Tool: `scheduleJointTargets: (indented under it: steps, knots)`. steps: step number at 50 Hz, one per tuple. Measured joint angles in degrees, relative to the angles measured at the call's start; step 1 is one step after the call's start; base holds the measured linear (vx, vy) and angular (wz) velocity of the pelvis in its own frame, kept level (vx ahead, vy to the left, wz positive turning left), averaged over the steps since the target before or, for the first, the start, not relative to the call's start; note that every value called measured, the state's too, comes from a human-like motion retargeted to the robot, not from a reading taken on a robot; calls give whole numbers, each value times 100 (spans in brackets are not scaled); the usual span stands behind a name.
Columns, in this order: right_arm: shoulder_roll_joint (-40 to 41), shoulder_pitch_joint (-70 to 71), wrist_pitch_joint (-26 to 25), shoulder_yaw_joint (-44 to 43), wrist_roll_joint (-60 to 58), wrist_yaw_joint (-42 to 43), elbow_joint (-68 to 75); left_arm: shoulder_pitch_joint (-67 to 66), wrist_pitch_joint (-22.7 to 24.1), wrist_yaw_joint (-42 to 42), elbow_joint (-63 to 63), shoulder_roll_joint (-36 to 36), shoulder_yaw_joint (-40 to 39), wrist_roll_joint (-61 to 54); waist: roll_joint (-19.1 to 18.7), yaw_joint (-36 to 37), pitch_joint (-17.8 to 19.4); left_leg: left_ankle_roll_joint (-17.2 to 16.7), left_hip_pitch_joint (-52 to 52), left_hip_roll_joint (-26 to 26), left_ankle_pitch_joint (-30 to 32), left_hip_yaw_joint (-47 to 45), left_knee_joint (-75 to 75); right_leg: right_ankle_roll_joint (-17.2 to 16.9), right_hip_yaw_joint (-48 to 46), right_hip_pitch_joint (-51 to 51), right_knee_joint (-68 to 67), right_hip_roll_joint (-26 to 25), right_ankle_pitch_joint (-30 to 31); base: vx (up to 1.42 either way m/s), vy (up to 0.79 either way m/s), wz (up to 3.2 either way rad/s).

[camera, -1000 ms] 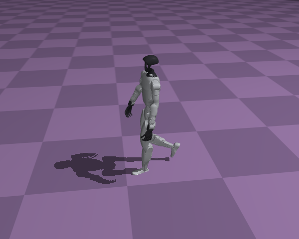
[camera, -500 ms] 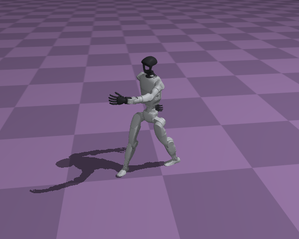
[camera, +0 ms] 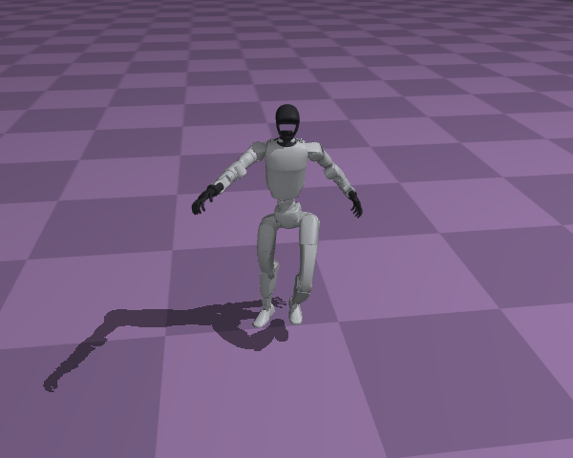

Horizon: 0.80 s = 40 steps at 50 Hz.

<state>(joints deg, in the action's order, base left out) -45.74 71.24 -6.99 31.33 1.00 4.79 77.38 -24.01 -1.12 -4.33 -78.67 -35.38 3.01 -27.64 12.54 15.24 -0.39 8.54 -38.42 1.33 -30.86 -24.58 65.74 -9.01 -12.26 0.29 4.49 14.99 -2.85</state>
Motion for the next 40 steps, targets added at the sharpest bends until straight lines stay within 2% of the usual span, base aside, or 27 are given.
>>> scheduleJointTargets:
  steps: [3,6,8,11,15,18,20,23,28,32,35,38,40]
  knots:
    - [-71,804,117,-82,693,125,-308,-346,26,504,-202,14,-626,-969,80,339,62,-310,1017,110,534,-1008,-3039,-137,-112,179,48,-57,-27,44,0,36]
    - [-47,1157,312,-492,930,426,-802,-519,9,827,-455,367,-1438,-1200,-462,522,221,-992,2370,92,1051,-2344,-5848,-112,-320,759,-8,-667,-175,49,9,54]
    - [-12,1099,456,-817,934,581,-1244,-552,-55,866,-579,738,-1867,-1136,-879,425,221,-1430,2846,10,1235,-3083,-6771,25,-563,1137,-70,-1105,-262,49,13,139]
    - [126,514,587,-1277,802,700,-2137,-404,-235,771,-631,1463,-2176,-1195,-1227,45,159,-1724,3133,-24,1319,-3297,-7074,306,-1003,1528,-230,-1412,-136,49,16,192]
    - [341,-1106,680,-1866,434,577,-3384,189,-551,375,-467,2323,-2153,-1395,-1612,-450,242,-1781,3780,-12,1295,-2289,-7074,787,-1562,1870,-1197,-1488,660,56,20,224]
    - [554,-2708,697,-2206,139,172,-3798,1089,-627,-205,-231,2547,-1704,-1226,-1787,-472,66,-1765,4015,-164,1147,-1483,-7055,755,-1532,823,-3920,-1140,847,50,17,212]
    - [762,-3618,600,-2224,-85,-26,-3628,1923,-572,-249,-3,2561,-1273,-1239,-1758,-566,-59,-1575,3931,-143,1010,-839,-6919,724,-1244,-173,-5745,-867,722,43,13,262]
    - [1203,-4792,326,-2042,-617,-431,-2777,3246,-558,-141,545,2482,-518,-1247,-1804,-915,37,-1257,4038,-99,840,335,-6691,780,-714,-1235,-7731,-789,233,43,8,333]
    - [2245,-6421,182,-1430,-1495,-1898,-1033,5517,-494,-206,1656,2308,687,-1312,-2034,-1720,380,-873,4482,-203,847,2389,-6580,703,-331,-2362,-9446,-897,-461,42,-2,377]
    - [3065,-7702,348,-759,-1712,-2873,-711,6974,-194,-255,2575,2215,1229,-1746,-2200,-2321,624,-765,4885,-449,1051,3552,-6677,682,-410,-2875,-9379,-748,-870,41,-16,316]
    - [3434,-8557,435,-287,-1549,-3208,-1049,7696,86,-332,3215,2021,1457,-2064,-2226,-2647,694,-814,5060,-602,1262,4095,-6752,712,-481,-3118,-8475,-617,-1073,39,-24,210]
    - [3552,-9240,451,0,-1234,-3345,-1441,7973,355,-472,3800,1713,1550,-2214,-2215,-2829,623,-968,5125,-684,1433,4407,-6754,671,-505,-3097,-6587,-669,-1015,41,-28,122]
    - [3566,-9547,415,65,-1028,-3388,-1535,7979,504,-538,4144,1504,1522,-2273,-2153,-2915,551,-1076,5169,-633,1506,4552,-6714,580,-467,-2822,-4793,-750,-846,46,-30,86]
